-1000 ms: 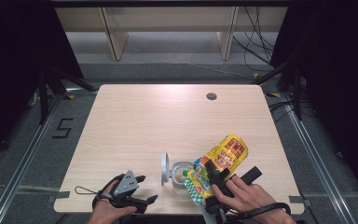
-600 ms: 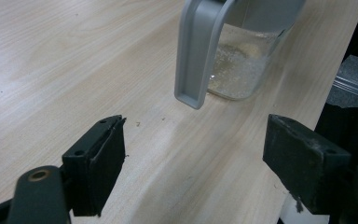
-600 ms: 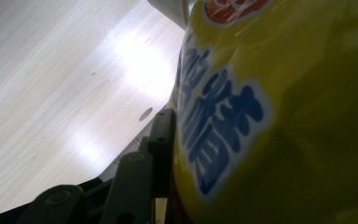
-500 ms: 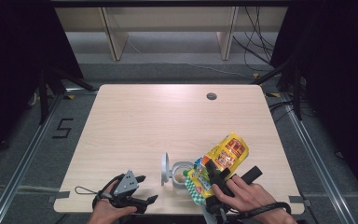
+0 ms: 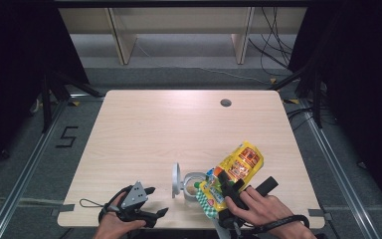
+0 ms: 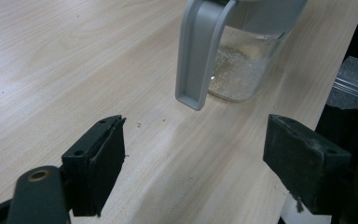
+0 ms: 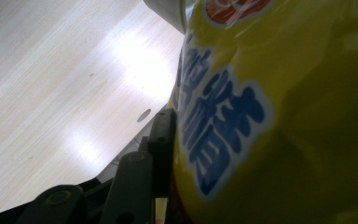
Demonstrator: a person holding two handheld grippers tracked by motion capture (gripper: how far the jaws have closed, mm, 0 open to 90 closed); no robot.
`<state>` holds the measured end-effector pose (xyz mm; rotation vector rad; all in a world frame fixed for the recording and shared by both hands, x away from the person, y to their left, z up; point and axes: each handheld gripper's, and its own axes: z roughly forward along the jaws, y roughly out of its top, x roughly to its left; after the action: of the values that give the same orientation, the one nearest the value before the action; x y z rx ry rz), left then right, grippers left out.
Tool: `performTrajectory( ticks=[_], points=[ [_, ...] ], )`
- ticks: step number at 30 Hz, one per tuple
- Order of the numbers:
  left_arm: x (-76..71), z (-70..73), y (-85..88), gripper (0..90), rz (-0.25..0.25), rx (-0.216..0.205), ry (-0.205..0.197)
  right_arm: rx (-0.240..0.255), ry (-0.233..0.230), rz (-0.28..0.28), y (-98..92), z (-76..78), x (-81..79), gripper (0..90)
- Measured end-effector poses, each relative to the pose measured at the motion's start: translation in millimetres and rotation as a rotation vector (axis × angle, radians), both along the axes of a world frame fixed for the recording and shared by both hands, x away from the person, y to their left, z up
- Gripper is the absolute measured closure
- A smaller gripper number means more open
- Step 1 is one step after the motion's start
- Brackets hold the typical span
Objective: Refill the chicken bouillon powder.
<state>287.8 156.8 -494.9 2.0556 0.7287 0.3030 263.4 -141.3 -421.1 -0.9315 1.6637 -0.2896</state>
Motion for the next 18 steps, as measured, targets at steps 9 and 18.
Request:
performTrajectory(
  ticks=[9,18],
  points=[
    [0.1,0.1,0.2,20.1,0.001,0.0,0.0,-0.057,-0.02,0.019,3.3,1.6,1.4,66.9],
    [0.5,0.6,1.0,20.1,-0.005,0.007,0.0,-0.086,-0.006,0.022,5.2,1.3,2.8,66.9]
  ],
)
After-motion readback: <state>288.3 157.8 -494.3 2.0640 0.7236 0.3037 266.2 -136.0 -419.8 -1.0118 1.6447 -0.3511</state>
